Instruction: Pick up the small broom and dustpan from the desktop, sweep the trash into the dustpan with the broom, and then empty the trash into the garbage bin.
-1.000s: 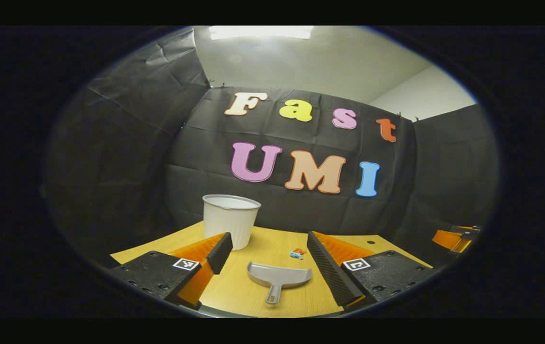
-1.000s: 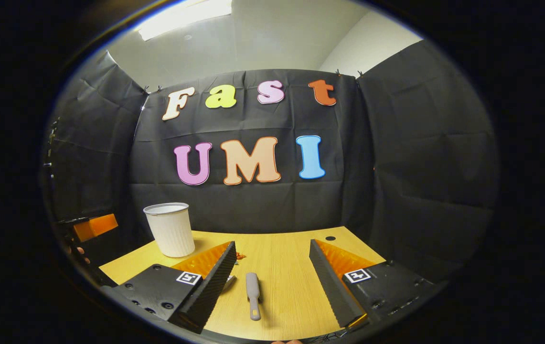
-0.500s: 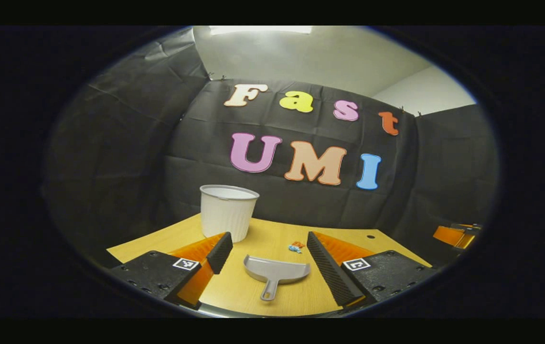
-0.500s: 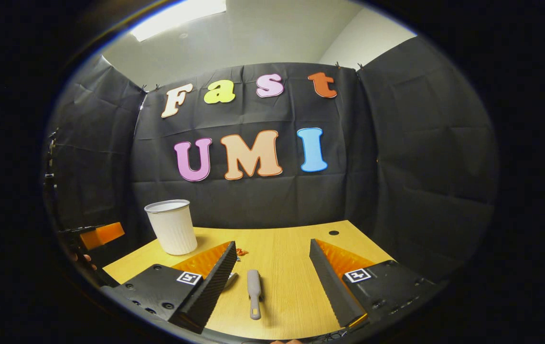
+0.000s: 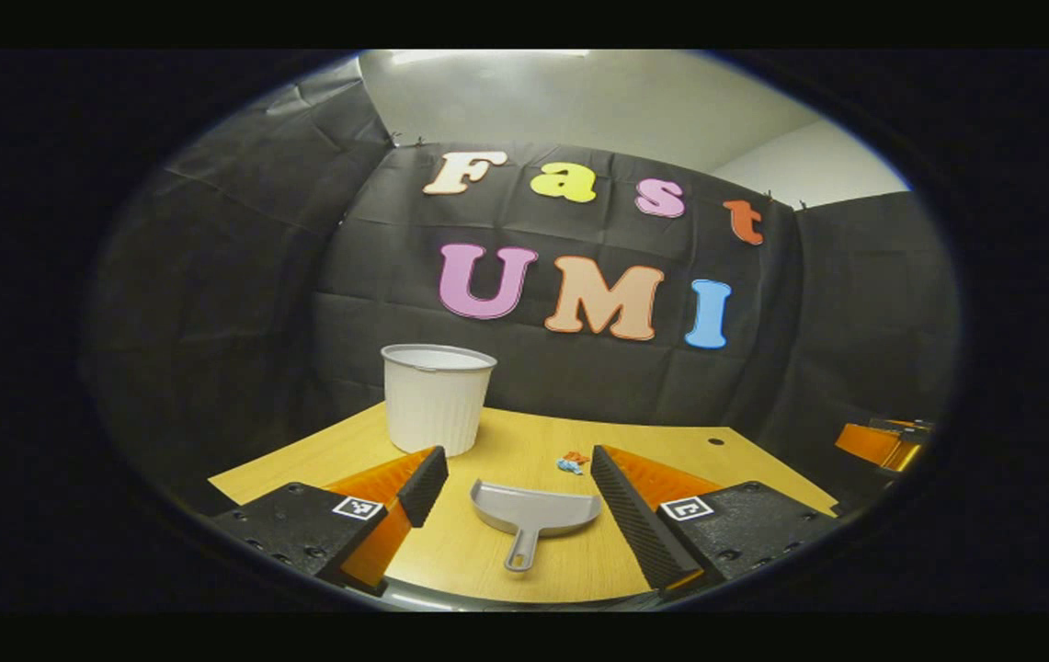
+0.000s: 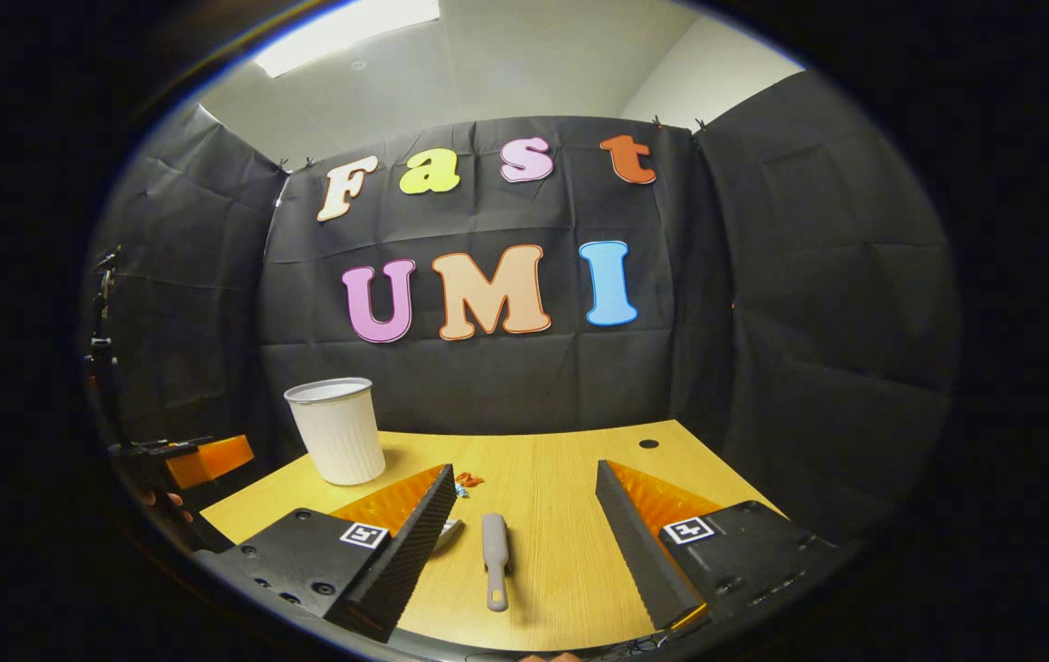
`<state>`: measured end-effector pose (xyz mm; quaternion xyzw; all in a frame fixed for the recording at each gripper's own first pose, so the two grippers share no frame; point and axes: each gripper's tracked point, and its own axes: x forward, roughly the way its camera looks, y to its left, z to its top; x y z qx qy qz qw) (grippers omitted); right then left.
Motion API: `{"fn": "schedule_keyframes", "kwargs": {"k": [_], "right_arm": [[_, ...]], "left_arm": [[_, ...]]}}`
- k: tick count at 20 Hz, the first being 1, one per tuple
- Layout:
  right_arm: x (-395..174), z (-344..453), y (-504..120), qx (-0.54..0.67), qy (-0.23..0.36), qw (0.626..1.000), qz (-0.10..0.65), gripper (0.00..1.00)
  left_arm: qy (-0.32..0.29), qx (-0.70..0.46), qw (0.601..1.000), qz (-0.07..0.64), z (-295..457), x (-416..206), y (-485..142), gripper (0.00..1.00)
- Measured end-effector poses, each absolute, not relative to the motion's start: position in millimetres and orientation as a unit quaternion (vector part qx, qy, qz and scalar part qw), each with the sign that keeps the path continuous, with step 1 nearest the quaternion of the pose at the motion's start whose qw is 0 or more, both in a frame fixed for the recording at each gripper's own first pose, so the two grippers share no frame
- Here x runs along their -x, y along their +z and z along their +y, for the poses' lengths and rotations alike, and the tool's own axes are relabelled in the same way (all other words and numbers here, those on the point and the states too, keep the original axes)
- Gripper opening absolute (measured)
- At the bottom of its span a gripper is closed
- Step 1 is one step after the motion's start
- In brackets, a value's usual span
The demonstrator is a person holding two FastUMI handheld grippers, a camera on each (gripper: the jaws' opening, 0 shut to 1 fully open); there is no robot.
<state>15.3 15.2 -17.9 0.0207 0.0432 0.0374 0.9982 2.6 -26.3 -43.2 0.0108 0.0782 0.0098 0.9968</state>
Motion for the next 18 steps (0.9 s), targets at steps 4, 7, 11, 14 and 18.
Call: {"fn": "schedule_keyframes", "kwargs": {"k": [4, 7, 11, 14, 18], "right_arm": [[-18, 16, -20, -0.02, 0.037, 0.998, 0.045, 0.92], [-19, 16, -21, -0.017, 0.036, 0.998, 0.048, 0.92], [-20, 14, -23, -0.018, 0.034, 0.998, 0.051, 0.92], [-21, 14, -28, -0.025, 0.035, 0.997, 0.058, 0.92], [-23, 17, -42, -0.036, 0.04, 0.996, 0.076, 0.92]], "left_arm": [[0.005, -0.014, 0.996, 0.084, -27, -5, -46, 0.93], [-0.001, -0.011, 0.996, 0.086, -30, -7, -48, 0.93], [-0.006, -0.003, 0.996, 0.093, -34, -8, -52, 0.93], [-0.006, -0.007, 0.995, 0.099, -34, -9, -54, 0.93], [-0.006, -0.013, 0.994, 0.107, -34, -9, -58, 0.93]]}}
